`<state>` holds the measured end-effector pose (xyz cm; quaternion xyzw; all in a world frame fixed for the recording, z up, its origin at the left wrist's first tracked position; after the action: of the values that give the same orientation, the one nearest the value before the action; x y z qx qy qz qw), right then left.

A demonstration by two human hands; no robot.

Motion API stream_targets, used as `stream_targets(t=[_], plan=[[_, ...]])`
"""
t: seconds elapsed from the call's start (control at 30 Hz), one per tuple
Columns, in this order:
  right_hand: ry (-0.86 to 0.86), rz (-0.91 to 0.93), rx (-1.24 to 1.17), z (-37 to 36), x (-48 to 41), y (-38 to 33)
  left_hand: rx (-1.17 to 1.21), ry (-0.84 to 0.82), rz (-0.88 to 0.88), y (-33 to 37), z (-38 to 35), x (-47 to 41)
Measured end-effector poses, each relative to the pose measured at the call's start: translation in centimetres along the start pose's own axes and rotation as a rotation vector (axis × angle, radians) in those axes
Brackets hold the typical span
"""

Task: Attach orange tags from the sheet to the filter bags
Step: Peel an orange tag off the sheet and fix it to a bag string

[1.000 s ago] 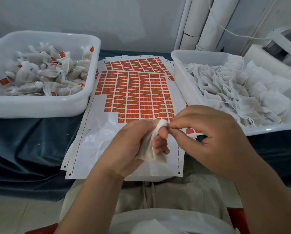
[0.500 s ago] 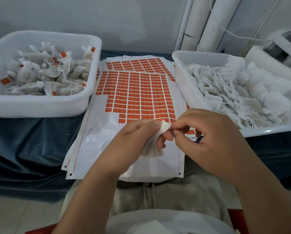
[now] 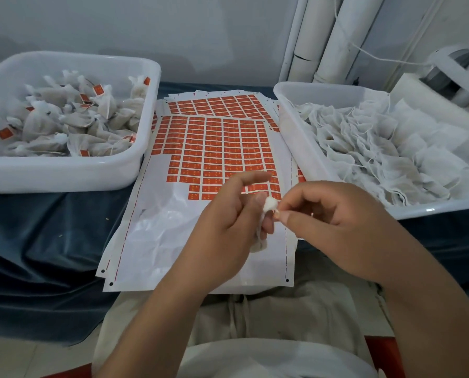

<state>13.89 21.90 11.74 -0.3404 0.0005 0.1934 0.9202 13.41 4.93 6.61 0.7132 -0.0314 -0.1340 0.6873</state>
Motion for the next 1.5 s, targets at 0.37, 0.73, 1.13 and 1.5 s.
stream_targets(t=[0.37,0.73,1.13,1.5], plan=[[0.014,-0.075,-0.205,-1.0,-0.6,0.6,-0.03,-0.026,-0.108,0.5,0.6,-0.2],[-0.227,-0.057,-0.494,-1.6,-1.1,2.0,0.375,0.209,0.096,-0.4,1.2,-0.3],[-0.163,-0.153,-1.451,-3.9,-2.5,1.2,0.25,0.166,-0.009,-0.2,0.5,-0.1],[0.011,-0.195,-1.275,-2.9,-2.3,1.7,-0.1,0.173,-0.027,-1.0,0.7,-0.8]])
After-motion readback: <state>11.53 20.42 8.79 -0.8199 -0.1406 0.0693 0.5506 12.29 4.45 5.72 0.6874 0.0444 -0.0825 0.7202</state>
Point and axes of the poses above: each hand's wrist, its own x-axis away from the middle knuckle, its own z-axis out of the back of the hand, y = z × x, the point moved 3 cm from there along -x, towards the middle knuckle, and after that the axes turned 9 degrees about x, right-handed, at the moved point
